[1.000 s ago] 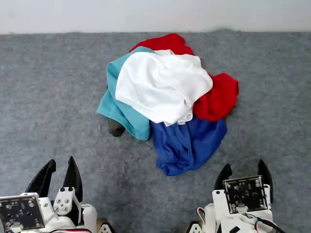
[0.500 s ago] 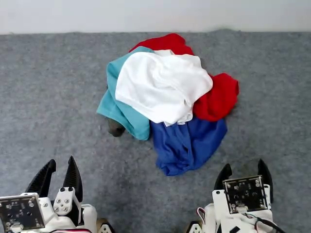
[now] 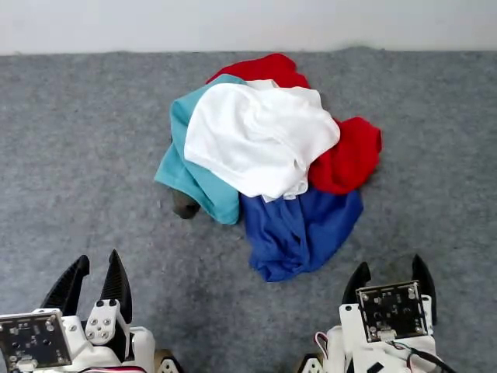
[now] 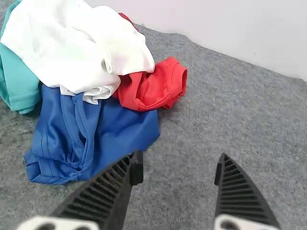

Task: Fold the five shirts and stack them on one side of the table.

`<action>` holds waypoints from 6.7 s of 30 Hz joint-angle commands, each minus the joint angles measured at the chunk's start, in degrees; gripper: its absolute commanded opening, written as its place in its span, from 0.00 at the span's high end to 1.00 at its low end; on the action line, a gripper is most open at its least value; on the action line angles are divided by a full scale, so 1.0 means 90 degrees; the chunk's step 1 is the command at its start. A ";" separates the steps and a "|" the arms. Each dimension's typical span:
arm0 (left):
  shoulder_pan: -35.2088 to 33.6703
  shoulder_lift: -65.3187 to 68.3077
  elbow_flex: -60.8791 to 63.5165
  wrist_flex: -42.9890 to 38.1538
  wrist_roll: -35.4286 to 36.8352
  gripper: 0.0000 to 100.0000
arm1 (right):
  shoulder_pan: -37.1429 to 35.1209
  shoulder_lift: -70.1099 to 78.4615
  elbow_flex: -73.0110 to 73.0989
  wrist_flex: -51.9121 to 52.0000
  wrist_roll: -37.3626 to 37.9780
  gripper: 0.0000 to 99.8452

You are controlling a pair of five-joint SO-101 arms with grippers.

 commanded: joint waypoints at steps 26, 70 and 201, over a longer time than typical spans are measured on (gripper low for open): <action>0.0020 -0.0049 -0.0083 0.0039 0.0029 0.86 | -0.0034 -0.0015 -0.0039 0.0122 0.0068 0.76; -0.0020 -0.0049 -0.0083 0.0039 0.0029 0.86 | 0.0513 -0.0015 -0.0039 0.0122 0.0068 0.76; 0.3067 1.9360 -1.2166 -0.2589 -0.0752 0.99 | 0.1304 0.8601 0.0615 -0.4010 0.0527 0.64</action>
